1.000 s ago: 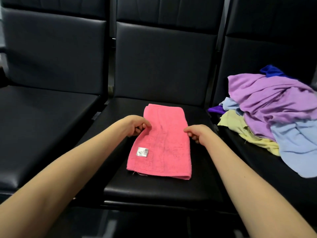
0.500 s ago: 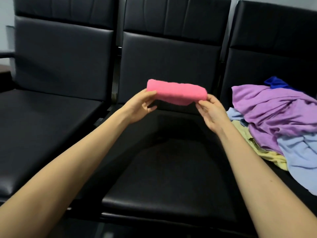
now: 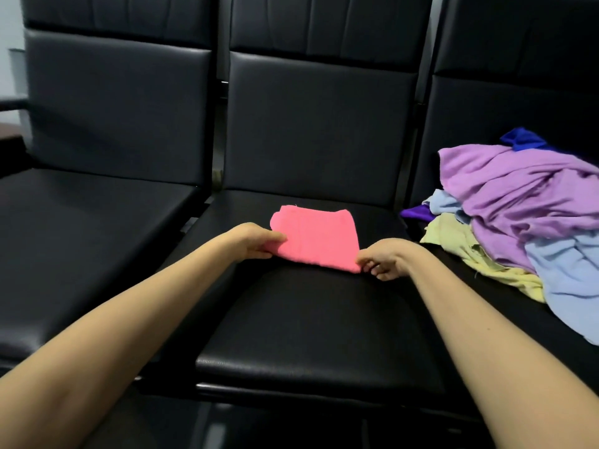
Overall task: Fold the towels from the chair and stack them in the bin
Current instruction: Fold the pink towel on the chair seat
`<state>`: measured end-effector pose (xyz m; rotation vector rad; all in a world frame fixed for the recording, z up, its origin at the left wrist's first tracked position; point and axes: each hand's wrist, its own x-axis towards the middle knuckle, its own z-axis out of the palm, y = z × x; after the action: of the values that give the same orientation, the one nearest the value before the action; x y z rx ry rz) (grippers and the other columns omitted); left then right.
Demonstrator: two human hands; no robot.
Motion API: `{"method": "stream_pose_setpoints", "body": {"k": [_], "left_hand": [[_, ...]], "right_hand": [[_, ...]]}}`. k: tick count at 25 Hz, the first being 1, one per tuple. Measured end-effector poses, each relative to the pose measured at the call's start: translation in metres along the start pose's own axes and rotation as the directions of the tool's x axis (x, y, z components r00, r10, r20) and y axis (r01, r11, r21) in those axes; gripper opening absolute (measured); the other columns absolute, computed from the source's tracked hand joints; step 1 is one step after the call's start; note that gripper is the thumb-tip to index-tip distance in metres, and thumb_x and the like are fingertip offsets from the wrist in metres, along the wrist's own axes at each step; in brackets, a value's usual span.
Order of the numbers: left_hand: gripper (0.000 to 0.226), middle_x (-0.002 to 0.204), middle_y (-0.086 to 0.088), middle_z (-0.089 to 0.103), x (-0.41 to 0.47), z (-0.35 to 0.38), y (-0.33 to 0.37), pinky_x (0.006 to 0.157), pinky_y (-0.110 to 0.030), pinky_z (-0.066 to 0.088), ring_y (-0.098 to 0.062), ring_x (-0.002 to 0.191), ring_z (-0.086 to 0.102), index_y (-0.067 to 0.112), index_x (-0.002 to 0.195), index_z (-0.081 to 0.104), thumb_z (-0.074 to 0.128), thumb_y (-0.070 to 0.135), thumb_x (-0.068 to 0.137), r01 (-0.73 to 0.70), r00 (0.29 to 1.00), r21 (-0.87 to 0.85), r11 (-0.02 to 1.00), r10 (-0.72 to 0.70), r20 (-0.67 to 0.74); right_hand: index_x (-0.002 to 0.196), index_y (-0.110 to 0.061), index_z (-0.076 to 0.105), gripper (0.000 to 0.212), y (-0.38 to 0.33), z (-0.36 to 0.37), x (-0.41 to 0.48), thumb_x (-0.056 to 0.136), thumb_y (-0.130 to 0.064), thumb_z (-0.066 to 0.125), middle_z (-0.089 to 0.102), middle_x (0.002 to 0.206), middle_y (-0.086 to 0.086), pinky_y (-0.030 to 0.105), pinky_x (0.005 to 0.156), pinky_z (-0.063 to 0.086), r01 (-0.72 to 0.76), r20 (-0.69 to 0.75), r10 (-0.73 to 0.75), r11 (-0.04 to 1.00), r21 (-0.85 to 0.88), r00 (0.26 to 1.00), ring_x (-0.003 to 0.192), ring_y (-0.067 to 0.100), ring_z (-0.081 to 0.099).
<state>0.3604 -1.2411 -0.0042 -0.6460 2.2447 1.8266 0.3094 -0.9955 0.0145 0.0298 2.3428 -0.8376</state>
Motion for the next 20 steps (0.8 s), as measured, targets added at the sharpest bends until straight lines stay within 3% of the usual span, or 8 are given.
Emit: {"method": "stream_pose_setpoints", "body": {"k": [3, 5, 6, 9, 11, 14, 17, 20], "left_hand": [[0.025, 0.065, -0.002, 0.067, -0.030, -0.015, 0.019, 0.043, -0.013, 0.045, -0.008, 0.052, 0.063, 0.010, 0.090, 0.060, 0.063, 0.035, 0.088, 0.077, 0.942, 0.510, 0.857, -0.229, 0.244], [0.038, 0.073, -0.005, 0.071, -0.040, -0.024, 0.027, 0.048, -0.014, 0.047, -0.010, 0.059, 0.067, 0.009, 0.100, 0.062, 0.055, 0.045, 0.091, 0.065, 0.905, 0.624, 0.779, -0.310, 0.292], [0.042, 0.077, -0.006, 0.070, -0.040, -0.026, 0.030, 0.050, -0.016, 0.050, -0.012, 0.063, 0.067, 0.008, 0.104, 0.061, 0.053, 0.048, 0.091, 0.070, 0.929, 0.655, 0.752, -0.288, 0.232], [0.040, 0.073, -0.007, 0.060, -0.029, -0.018, 0.028, 0.055, -0.023, 0.048, -0.017, 0.060, 0.056, 0.007, 0.084, 0.057, 0.051, 0.045, 0.093, 0.032, 0.999, 0.740, 0.671, -0.003, -0.040], [0.035, 0.070, -0.006, 0.055, -0.017, -0.006, 0.020, 0.054, -0.025, 0.044, -0.019, 0.059, 0.051, 0.009, 0.069, 0.051, 0.052, 0.036, 0.091, -0.031, 0.984, 0.700, 0.714, 0.146, -0.106], [0.023, 0.067, -0.002, 0.054, -0.005, 0.010, 0.001, 0.054, -0.026, 0.042, -0.022, 0.072, 0.057, 0.008, 0.069, 0.053, 0.061, 0.024, 0.084, -0.098, 0.961, 0.589, 0.802, 0.230, -0.154], [0.006, 0.079, -0.001, 0.060, 0.000, 0.012, -0.001, 0.066, -0.026, 0.042, -0.025, 0.086, 0.062, 0.017, 0.079, 0.059, 0.065, 0.015, 0.078, -0.201, 0.867, 0.523, 0.828, 0.399, -0.299], [0.007, 0.079, 0.001, 0.059, 0.001, 0.013, 0.007, 0.070, -0.025, 0.039, -0.023, 0.084, 0.059, 0.018, 0.081, 0.057, 0.062, 0.014, 0.081, -0.395, 0.726, 0.450, 0.801, 0.572, -0.381]], "right_hand": [[0.076, -0.014, 0.056, 0.020, 0.000, -0.010, -0.014, 0.093, -0.024, 0.055, 0.057, 0.072, 0.000, 0.015, 0.048, 0.040, -0.014, 0.198, 0.052, 0.982, -0.190, 0.979, 0.060, 0.008, 0.047], [0.084, -0.013, 0.056, 0.027, 0.002, -0.018, -0.019, 0.094, -0.038, 0.052, 0.061, 0.073, 0.003, 0.018, 0.050, 0.047, -0.053, 0.223, 0.083, 0.989, -0.138, 0.971, 0.062, 0.011, 0.053], [0.087, -0.011, 0.055, 0.033, 0.003, -0.021, -0.017, 0.094, -0.043, 0.050, 0.059, 0.076, 0.006, 0.022, 0.051, 0.050, -0.079, 0.175, 0.088, 0.995, -0.058, 0.981, 0.065, 0.013, 0.055], [0.093, -0.008, 0.052, 0.036, -0.003, -0.015, -0.007, 0.094, -0.044, 0.051, 0.051, 0.081, 0.008, 0.028, 0.058, 0.050, -0.027, -0.029, 0.031, 0.992, 0.120, 0.999, 0.068, 0.016, 0.052], [0.096, -0.008, 0.053, 0.027, -0.008, -0.005, 0.002, 0.094, -0.035, 0.054, 0.049, 0.079, 0.006, 0.025, 0.057, 0.045, 0.080, -0.173, -0.067, 0.994, 0.074, 0.983, 0.066, 0.013, 0.049], [0.088, -0.008, 0.054, 0.009, -0.011, 0.011, 0.014, 0.088, -0.015, 0.059, 0.049, 0.070, 0.006, 0.023, 0.051, 0.038, 0.153, -0.320, -0.123, 0.986, 0.069, 0.939, 0.059, 0.013, 0.045], [0.076, -0.011, 0.051, 0.012, -0.008, 0.014, 0.015, 0.088, -0.008, 0.052, 0.051, 0.072, 0.005, 0.024, 0.052, 0.040, 0.190, -0.330, -0.101, 0.950, 0.249, 0.938, 0.061, 0.014, 0.048], [0.075, -0.014, 0.050, 0.020, -0.004, 0.013, 0.015, 0.095, -0.015, 0.048, 0.051, 0.073, 0.004, 0.025, 0.054, 0.043, 0.243, -0.334, -0.117, 0.899, 0.365, 0.935, 0.063, 0.015, 0.048]]}}
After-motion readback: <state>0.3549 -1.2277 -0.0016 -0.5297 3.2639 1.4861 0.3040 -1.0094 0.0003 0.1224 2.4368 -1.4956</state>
